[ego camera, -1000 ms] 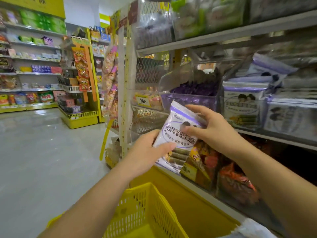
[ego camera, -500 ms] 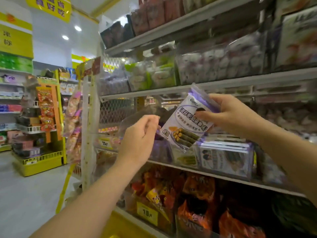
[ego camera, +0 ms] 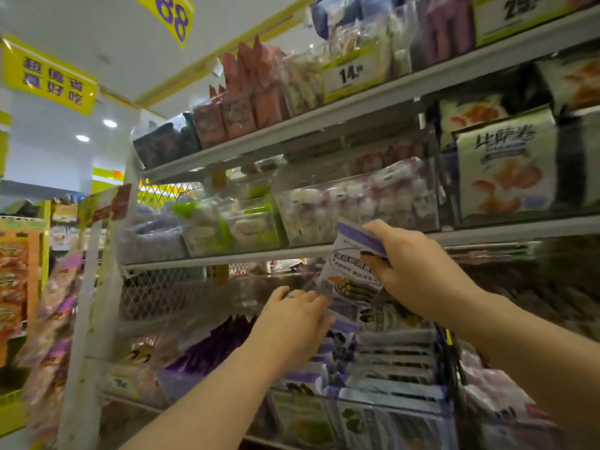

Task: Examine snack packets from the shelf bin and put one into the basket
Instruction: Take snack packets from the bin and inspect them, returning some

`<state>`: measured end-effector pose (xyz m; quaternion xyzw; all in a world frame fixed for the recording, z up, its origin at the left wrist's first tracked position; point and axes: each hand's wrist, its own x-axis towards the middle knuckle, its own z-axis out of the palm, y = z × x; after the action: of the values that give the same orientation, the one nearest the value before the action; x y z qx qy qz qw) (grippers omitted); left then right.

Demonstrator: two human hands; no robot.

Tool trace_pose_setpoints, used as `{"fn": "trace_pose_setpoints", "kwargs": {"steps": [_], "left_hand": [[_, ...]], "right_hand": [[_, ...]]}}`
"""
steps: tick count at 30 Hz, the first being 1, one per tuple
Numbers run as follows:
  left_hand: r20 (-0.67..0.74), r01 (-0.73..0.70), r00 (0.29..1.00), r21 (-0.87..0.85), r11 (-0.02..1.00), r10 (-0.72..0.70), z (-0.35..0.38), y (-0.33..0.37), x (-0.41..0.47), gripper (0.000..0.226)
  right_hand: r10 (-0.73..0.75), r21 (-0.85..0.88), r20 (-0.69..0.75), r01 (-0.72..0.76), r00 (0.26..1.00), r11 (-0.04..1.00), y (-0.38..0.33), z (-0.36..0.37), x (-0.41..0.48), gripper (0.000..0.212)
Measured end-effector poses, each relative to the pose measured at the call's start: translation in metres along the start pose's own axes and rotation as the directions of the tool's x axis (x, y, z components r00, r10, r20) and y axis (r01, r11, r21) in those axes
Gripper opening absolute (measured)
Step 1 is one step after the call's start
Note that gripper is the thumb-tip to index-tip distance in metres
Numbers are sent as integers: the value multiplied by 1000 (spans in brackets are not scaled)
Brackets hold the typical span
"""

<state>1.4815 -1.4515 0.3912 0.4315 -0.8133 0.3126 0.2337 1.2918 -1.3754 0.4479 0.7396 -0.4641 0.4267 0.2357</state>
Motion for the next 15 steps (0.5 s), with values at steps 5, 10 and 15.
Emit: {"fn": "trace_pose_setpoints", "kwargs": {"steps": [5, 10, 15], "left_hand": [[161, 180, 974, -108, 978, -161, 11, -26, 5, 40], [233, 189, 958, -66, 980, -169, 16, -38, 14, 22], [293, 132, 946, 51, 990, -141, 25, -33, 28, 33]], "right_hand": [[24, 9, 92, -24, 996, 1000, 1, 18, 15, 21], [31, 1, 149, -32, 988, 1000, 4, 34, 19, 20], [40, -13, 158, -39, 987, 999, 11, 44, 22, 22]]}}
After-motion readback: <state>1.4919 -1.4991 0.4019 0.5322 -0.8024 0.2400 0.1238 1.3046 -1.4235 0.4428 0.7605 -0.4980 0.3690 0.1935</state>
